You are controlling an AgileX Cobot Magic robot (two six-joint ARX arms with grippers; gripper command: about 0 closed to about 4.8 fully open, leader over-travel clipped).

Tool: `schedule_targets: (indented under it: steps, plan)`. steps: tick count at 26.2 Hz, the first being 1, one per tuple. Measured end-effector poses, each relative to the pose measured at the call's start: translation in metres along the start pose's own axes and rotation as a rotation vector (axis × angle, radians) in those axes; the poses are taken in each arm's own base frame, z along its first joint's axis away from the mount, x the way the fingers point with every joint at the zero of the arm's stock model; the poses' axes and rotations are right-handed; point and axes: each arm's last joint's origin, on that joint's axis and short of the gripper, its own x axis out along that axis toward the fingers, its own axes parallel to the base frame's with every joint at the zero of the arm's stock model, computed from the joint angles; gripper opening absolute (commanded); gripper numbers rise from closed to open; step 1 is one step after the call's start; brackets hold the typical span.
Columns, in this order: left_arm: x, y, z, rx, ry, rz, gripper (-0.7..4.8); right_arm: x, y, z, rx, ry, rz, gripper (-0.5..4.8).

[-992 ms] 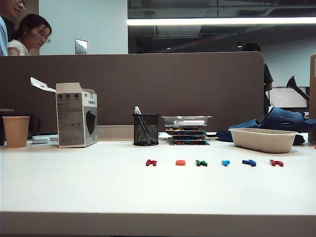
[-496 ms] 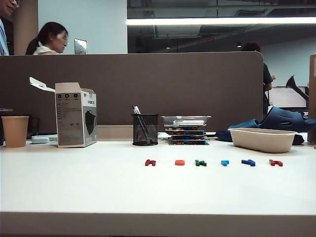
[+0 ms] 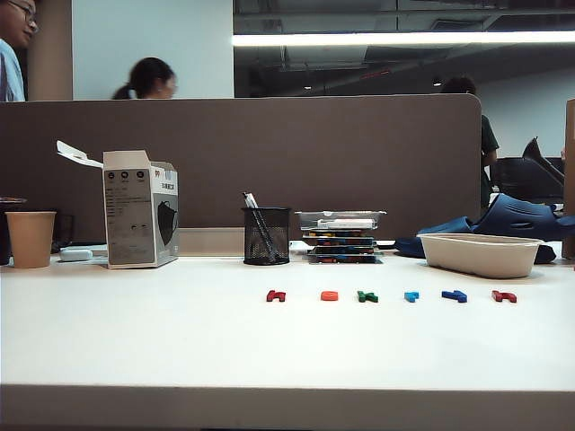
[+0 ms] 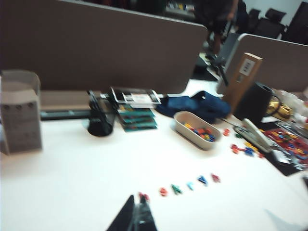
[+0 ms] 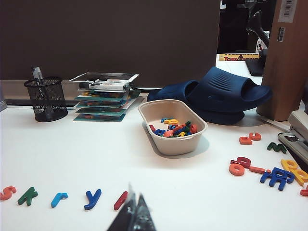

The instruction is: Select the appropriate letters from the row of letter magnets placed on the table to arrange into the word "sky".

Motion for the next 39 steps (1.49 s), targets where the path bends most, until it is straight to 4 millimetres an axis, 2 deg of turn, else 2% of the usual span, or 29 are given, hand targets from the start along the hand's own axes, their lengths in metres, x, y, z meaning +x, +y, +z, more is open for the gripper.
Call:
schedule_targets:
  steps: [4, 8, 10, 12, 20, 26, 31, 39]
  plan:
    - [0.004, -0.007, 0.030, -0.104, 0.053, -0.077, -0.05, 0.000, 0.000, 0.000, 0.000, 0.000, 0.000, -0.01]
    - [0.012, -0.014, 0.052, -0.171, 0.074, -0.153, -0.05, 0.000, 0.000, 0.000, 0.000, 0.001, 0.000, -0.01]
    - [0.025, -0.019, 0.063, -0.203, 0.120, -0.209, -0.05, 0.000, 0.000, 0.000, 0.000, 0.001, 0.000, -0.01]
    - [0.047, -0.025, 0.069, -0.222, 0.217, -0.209, -0.05, 0.000, 0.000, 0.000, 0.000, 0.001, 0.000, -0.01]
    - [0.108, -0.052, 0.062, -0.238, 0.507, -0.141, -0.05, 0.000, -0.001, -0.003, 0.054, 0.028, -0.040, -0.01]
    - [0.139, -0.064, 0.053, -0.343, 0.605, -0.112, -0.05, 0.000, -0.002, -0.004, 0.075, 0.034, -0.059, -0.01]
    - [0.148, -0.082, 0.043, -0.353, 0.659, -0.121, -0.05, 0.000, -0.002, -0.004, 0.075, 0.033, -0.058, -0.01]
    - [0.148, -0.105, 0.040, -0.328, 0.593, -0.099, -0.05, 0.000, -0.002, -0.003, 0.074, 0.029, -0.058, -0.01]
